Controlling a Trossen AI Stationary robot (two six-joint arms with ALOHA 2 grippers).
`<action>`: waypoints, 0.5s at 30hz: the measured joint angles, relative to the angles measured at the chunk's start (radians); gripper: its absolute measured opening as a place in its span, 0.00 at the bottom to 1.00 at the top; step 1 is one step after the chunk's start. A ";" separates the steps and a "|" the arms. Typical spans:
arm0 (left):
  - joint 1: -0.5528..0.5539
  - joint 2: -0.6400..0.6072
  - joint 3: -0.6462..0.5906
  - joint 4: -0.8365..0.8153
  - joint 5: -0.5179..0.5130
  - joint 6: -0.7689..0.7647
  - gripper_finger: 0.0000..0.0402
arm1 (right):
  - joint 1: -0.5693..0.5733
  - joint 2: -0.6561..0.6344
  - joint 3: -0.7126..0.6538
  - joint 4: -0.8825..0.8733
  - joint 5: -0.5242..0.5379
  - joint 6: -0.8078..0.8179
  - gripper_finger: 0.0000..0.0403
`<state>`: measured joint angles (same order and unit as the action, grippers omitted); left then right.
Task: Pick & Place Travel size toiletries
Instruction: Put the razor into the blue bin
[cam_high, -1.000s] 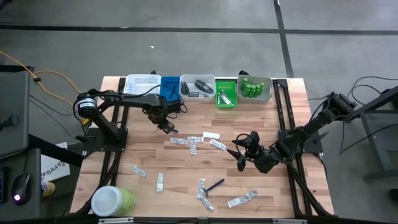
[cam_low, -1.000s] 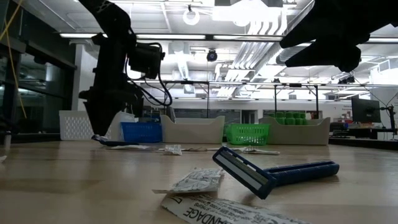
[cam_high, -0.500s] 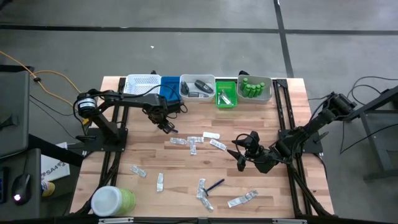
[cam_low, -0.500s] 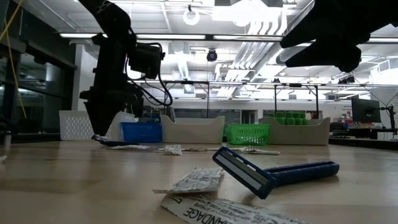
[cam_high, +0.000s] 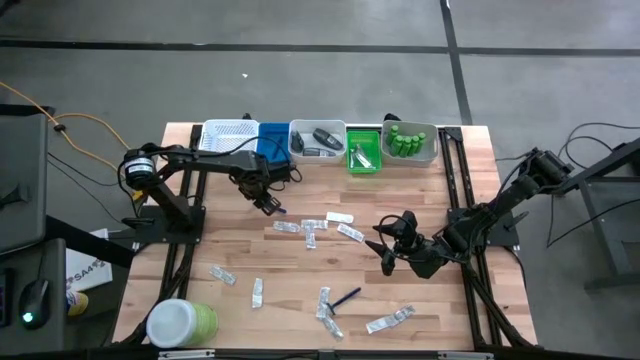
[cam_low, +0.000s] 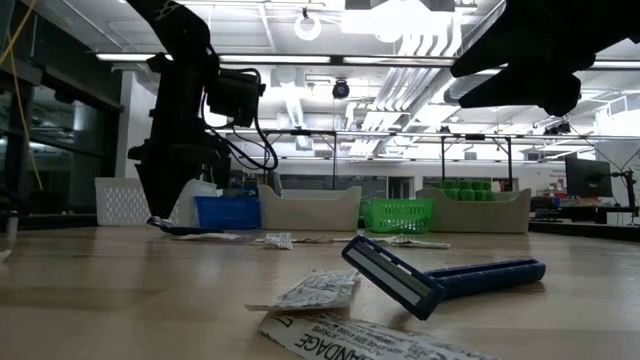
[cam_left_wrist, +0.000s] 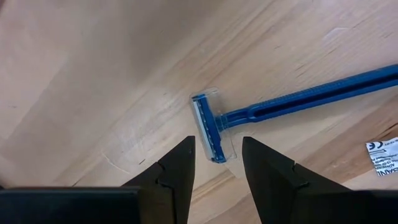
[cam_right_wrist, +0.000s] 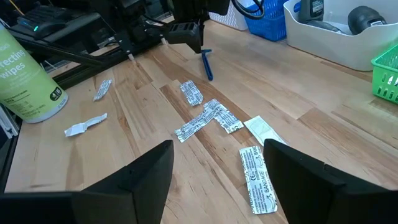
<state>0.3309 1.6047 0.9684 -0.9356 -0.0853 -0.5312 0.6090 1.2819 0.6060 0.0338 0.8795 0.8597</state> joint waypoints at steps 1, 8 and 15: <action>0.000 0.000 0.000 0.000 0.000 0.000 0.33 | 0.000 0.000 0.000 0.000 0.000 0.000 0.60; 0.000 0.000 0.000 0.007 0.000 0.003 0.40 | 0.000 0.000 0.000 0.000 0.000 0.000 0.60; 0.000 0.009 -0.002 0.002 0.000 -0.034 0.51 | 0.000 0.000 0.000 0.000 -0.001 0.000 0.60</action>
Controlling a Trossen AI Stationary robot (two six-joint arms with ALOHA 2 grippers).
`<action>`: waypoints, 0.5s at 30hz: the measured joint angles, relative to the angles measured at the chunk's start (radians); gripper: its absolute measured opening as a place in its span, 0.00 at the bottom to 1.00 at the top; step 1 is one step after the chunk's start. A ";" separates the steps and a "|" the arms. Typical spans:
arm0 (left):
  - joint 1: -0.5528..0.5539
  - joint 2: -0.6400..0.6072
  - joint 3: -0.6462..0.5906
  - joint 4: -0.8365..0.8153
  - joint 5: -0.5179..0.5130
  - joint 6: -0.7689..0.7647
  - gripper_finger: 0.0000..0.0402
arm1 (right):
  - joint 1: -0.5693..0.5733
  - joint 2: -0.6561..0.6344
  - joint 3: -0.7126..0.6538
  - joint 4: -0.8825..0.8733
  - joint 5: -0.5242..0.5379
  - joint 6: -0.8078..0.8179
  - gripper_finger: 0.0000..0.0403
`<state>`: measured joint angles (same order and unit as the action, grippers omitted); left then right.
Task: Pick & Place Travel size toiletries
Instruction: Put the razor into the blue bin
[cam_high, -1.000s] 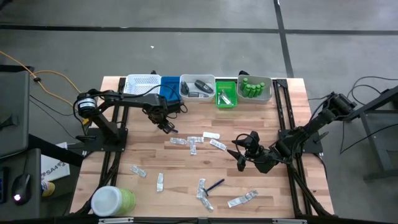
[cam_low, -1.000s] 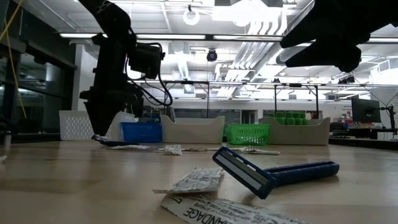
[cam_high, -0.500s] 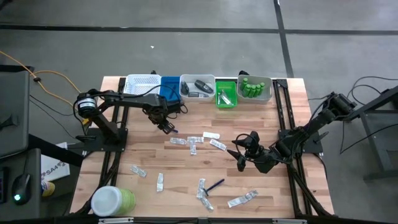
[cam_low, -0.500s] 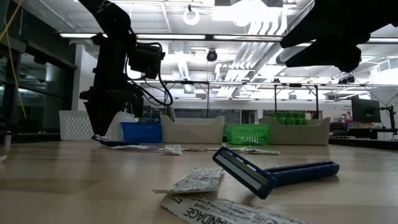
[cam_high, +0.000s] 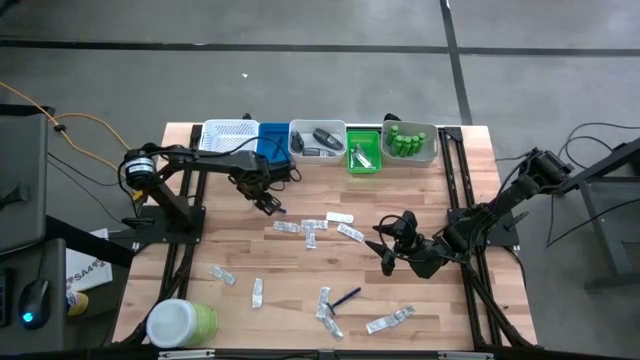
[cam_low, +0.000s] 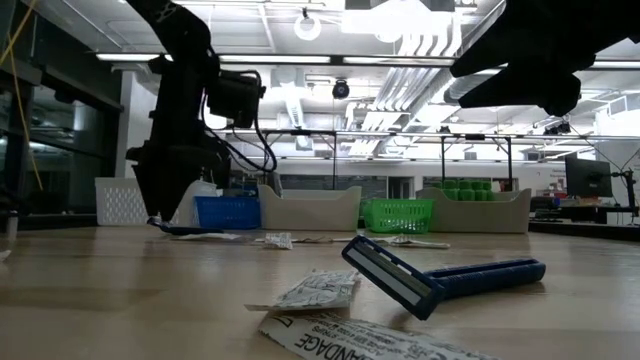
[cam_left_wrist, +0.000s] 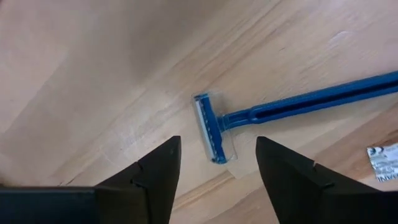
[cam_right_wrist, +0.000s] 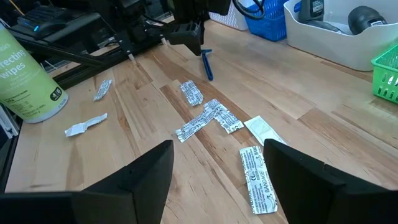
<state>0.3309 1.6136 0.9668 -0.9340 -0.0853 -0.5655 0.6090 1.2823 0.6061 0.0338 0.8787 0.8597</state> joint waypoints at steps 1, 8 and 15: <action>0.000 0.008 0.000 0.000 0.000 0.000 0.52 | 0.000 0.000 0.000 0.000 0.000 0.000 0.60; 0.002 0.078 0.000 -0.009 0.001 0.004 0.52 | 0.000 0.000 0.000 0.000 -0.004 0.000 0.60; 0.002 0.084 0.002 -0.004 -0.018 -0.006 0.49 | 0.000 0.000 0.000 0.000 -0.004 -0.001 0.60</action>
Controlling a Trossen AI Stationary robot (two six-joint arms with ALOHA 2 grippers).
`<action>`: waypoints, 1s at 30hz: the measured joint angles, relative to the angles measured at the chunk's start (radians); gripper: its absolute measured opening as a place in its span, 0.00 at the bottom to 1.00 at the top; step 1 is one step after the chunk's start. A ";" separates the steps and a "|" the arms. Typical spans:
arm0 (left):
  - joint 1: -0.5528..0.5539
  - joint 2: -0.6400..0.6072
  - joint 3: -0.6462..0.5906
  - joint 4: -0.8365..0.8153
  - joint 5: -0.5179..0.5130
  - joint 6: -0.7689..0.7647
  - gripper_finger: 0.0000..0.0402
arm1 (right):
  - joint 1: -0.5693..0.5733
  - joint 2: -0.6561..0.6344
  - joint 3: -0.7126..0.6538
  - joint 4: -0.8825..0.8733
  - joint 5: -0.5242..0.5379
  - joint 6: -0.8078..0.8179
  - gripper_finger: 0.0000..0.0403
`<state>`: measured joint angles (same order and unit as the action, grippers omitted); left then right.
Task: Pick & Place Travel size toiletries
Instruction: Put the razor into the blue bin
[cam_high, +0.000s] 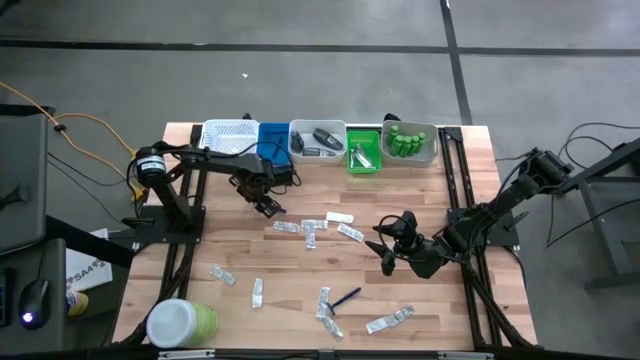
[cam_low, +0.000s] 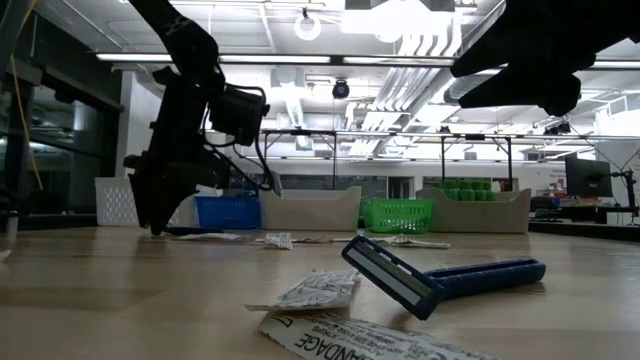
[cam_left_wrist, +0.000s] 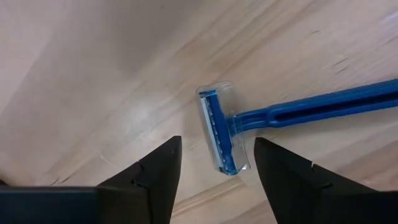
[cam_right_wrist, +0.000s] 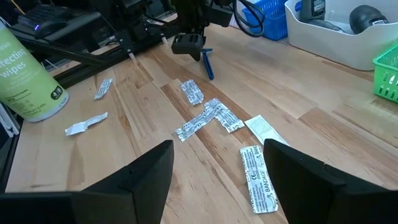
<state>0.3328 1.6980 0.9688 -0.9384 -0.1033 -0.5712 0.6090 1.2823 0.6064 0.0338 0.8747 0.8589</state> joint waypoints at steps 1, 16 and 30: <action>0.000 0.000 0.000 0.001 -0.006 0.000 0.48 | 0.000 0.000 0.000 0.000 0.000 -0.002 0.60; 0.022 0.001 0.000 0.024 -0.005 0.016 0.38 | 0.000 0.000 0.000 0.000 0.000 -0.003 0.60; 0.021 0.002 0.000 0.029 0.014 0.021 0.18 | 0.000 0.000 0.000 0.000 -0.010 -0.003 0.60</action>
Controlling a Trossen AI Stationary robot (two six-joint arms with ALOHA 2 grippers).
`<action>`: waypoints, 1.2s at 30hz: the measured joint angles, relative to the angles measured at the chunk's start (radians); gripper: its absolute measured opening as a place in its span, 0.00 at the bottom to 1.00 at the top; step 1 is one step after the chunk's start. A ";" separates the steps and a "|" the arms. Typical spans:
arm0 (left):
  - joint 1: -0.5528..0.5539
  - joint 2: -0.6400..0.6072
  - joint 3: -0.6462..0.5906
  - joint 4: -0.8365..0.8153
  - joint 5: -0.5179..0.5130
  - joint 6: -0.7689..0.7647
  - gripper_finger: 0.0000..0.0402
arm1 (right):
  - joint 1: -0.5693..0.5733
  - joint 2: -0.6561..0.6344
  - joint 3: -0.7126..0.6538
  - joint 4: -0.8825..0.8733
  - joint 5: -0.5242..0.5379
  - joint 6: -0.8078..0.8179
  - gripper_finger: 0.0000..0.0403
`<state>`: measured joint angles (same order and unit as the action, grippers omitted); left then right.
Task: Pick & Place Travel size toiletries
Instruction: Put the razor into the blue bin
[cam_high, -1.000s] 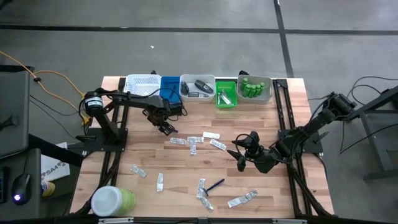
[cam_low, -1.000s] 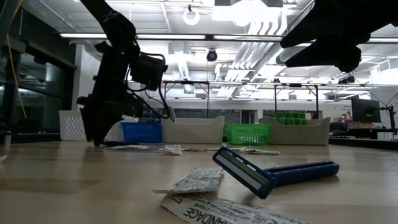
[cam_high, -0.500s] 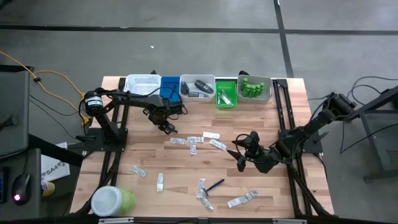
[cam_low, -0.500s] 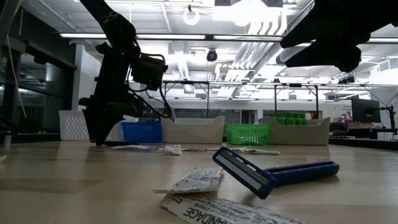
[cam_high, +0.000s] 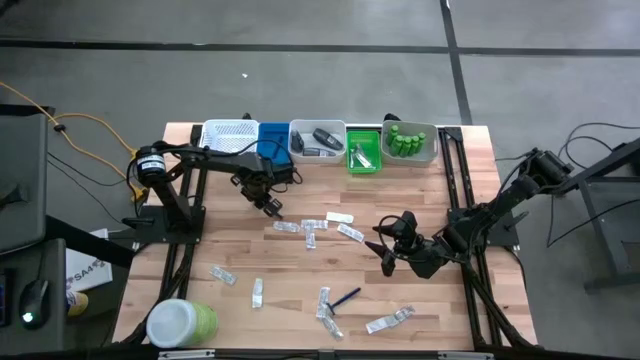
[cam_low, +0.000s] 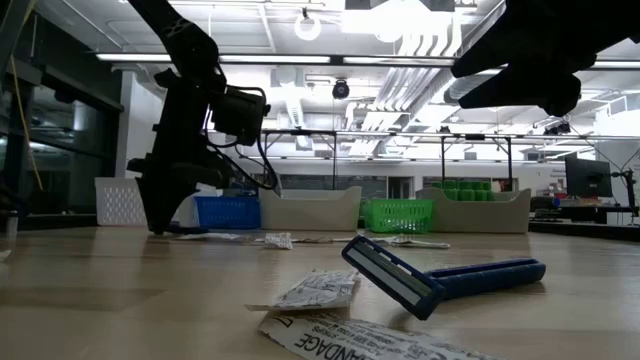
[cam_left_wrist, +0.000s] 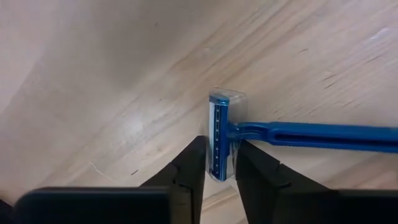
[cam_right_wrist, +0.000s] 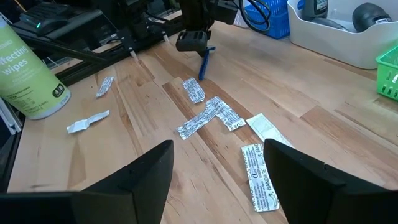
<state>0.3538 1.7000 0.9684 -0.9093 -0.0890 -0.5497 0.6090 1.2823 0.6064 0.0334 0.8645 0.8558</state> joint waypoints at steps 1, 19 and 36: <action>0.000 0.000 0.000 0.000 0.001 0.002 0.17 | 0.000 0.000 0.000 0.000 0.000 0.000 0.60; 0.000 -0.001 0.000 0.003 0.004 0.088 0.06 | 0.000 0.000 0.000 0.000 -0.004 0.004 0.60; 0.027 -0.022 0.332 -0.167 -0.228 0.369 0.05 | 0.000 0.000 0.000 0.000 -0.004 0.005 0.60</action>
<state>0.3808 1.6783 1.3002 -1.0763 -0.3168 -0.1811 0.6090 1.2823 0.6064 0.0338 0.8604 0.8604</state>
